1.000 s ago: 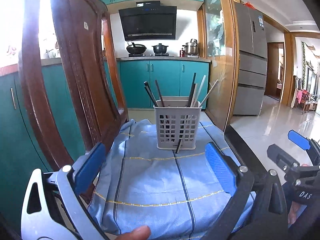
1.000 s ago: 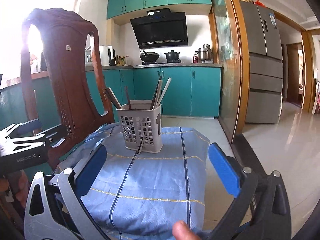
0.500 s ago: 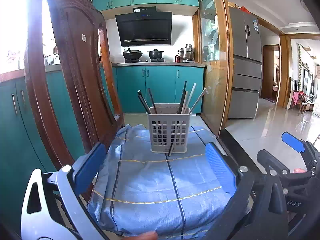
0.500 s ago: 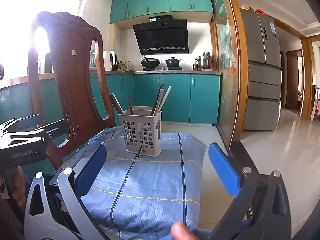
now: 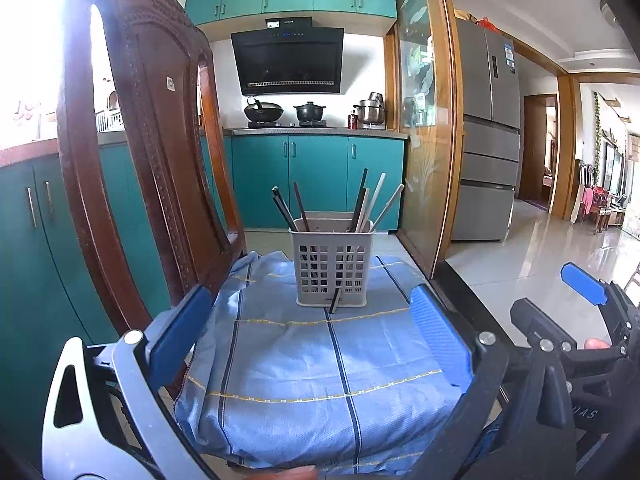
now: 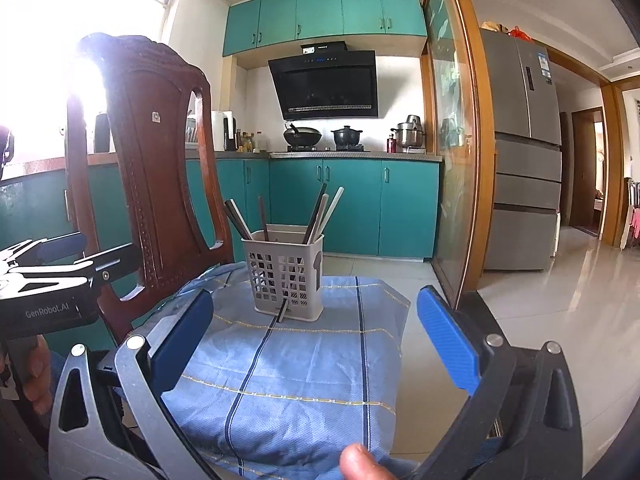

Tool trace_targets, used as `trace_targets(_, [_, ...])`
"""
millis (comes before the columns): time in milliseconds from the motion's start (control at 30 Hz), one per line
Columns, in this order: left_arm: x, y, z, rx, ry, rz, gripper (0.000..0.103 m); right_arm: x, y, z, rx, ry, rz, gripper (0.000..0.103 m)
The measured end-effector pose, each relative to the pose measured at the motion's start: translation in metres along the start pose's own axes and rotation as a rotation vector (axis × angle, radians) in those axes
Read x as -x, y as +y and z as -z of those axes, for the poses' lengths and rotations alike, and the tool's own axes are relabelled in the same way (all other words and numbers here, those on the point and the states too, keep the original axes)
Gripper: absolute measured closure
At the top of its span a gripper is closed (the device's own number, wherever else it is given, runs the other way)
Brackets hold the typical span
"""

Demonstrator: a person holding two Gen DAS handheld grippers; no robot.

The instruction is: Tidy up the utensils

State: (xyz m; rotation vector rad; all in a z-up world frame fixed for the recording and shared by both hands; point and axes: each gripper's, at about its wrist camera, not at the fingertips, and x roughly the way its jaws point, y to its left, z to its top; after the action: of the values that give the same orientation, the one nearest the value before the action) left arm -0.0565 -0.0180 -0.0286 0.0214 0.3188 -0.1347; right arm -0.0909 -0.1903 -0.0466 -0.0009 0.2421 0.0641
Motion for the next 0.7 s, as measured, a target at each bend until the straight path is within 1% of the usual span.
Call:
trace_targets(300, [0.0009,0.0001,-0.0011,-0.007,0.002,0.018,0.004,0.0018,0.0017,-0.0058,0.012,-0.019,0.019,0.003])
trace_targets(700, [0.0022,0.0029,0.0003,0.004,0.012,0.026,0.004,0.0001,0.0079,-0.0059,0.023,-0.012,0.018,0.003])
